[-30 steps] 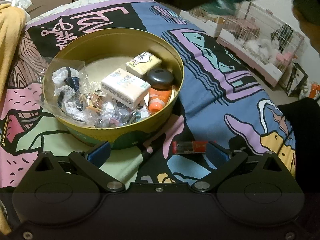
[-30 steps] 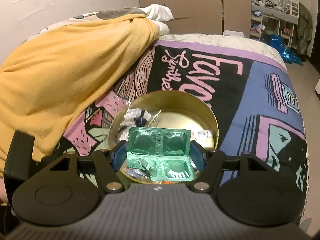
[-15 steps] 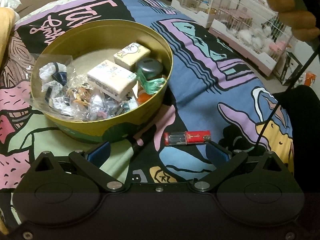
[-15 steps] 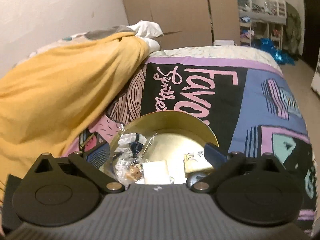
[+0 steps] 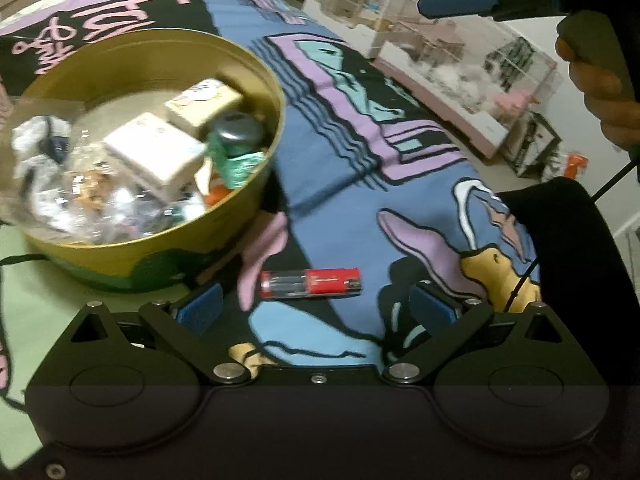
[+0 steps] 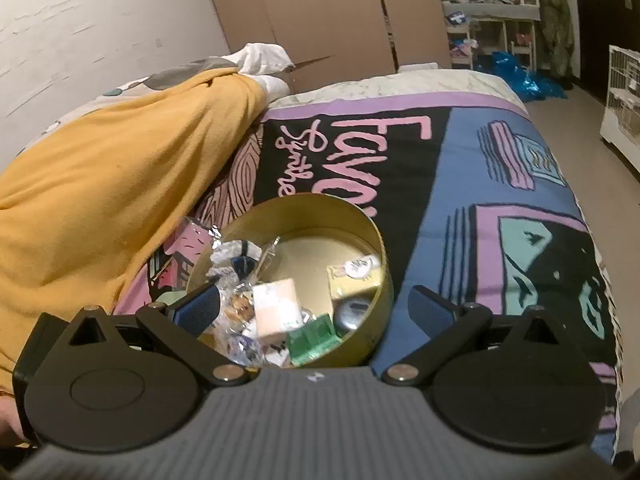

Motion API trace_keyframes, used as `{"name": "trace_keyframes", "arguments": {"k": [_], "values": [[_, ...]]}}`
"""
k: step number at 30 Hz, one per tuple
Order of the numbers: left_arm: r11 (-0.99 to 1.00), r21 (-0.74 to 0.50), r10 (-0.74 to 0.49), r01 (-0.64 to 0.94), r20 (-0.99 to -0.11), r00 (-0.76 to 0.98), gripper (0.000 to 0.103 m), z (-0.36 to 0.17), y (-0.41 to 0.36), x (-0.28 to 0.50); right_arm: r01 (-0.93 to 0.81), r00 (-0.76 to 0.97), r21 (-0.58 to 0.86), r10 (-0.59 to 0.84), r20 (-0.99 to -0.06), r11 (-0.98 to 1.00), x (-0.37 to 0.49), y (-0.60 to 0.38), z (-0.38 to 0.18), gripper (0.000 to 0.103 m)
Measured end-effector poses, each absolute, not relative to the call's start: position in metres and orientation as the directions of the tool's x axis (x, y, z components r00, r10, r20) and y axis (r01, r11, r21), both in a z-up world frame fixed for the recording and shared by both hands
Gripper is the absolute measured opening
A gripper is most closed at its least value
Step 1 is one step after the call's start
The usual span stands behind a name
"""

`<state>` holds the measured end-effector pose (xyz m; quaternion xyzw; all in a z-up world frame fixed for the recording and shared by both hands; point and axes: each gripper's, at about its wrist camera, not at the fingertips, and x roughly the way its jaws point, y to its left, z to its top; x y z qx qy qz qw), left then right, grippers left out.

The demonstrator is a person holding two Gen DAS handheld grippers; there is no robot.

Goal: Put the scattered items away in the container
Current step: 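Grasp the red lighter with the left tool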

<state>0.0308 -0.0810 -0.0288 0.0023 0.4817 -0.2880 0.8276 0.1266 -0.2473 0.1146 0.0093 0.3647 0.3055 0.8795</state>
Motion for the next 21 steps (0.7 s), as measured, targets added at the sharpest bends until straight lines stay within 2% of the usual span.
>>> {"name": "trace_keyframes", "arguments": {"k": [9, 21], "values": [[0.854, -0.359, -0.477, 0.377, -0.83, 0.289, 0.096, -0.067, -0.097, 0.05, -0.499, 0.565, 0.213, 0.502, -0.655, 0.84, 0.119, -0.271, 0.104, 0.103], [0.873, -0.252, -0.397, 0.417, -0.864, 0.309, 0.096, -0.082, -0.124, 0.06, -0.445, 0.561, 0.232, 0.471, -0.681, 0.865, 0.119, -0.297, 0.09, 0.103]]}}
